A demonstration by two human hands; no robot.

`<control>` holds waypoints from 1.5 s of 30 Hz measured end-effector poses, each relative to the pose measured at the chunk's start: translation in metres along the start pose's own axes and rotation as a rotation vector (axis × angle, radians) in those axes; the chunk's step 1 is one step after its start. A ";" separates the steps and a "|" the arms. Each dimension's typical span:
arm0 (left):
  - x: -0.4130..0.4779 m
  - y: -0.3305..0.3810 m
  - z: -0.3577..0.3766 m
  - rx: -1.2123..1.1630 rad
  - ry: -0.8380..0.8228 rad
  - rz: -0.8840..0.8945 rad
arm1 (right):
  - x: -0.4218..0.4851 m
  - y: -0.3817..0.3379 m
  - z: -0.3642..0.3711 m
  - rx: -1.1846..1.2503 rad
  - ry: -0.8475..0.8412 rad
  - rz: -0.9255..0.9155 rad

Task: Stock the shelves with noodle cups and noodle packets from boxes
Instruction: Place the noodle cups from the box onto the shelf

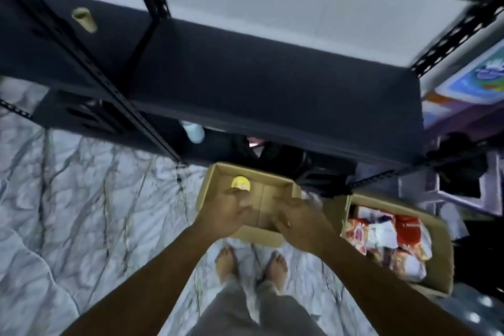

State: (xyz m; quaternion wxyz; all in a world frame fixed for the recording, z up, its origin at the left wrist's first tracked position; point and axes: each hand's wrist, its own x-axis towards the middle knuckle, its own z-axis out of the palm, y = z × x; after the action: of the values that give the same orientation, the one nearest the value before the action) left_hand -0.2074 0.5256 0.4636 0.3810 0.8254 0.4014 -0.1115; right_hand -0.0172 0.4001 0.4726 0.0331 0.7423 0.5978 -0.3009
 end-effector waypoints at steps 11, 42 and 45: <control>0.092 -0.164 0.121 -0.115 -0.057 -0.259 | 0.150 0.030 0.163 0.023 -0.252 0.139; 0.227 -0.442 0.586 -0.485 0.137 -0.885 | 0.478 0.119 0.450 0.147 0.002 0.025; 0.229 -0.441 0.587 -0.732 0.155 -0.960 | 0.479 0.121 0.449 0.204 0.028 0.009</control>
State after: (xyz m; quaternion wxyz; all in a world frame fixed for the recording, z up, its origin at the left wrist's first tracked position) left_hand -0.3157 0.4069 -0.2882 0.5170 0.3734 0.7675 -0.0653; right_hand -0.0400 0.5980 -0.1644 -0.0498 0.7487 0.5609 -0.3498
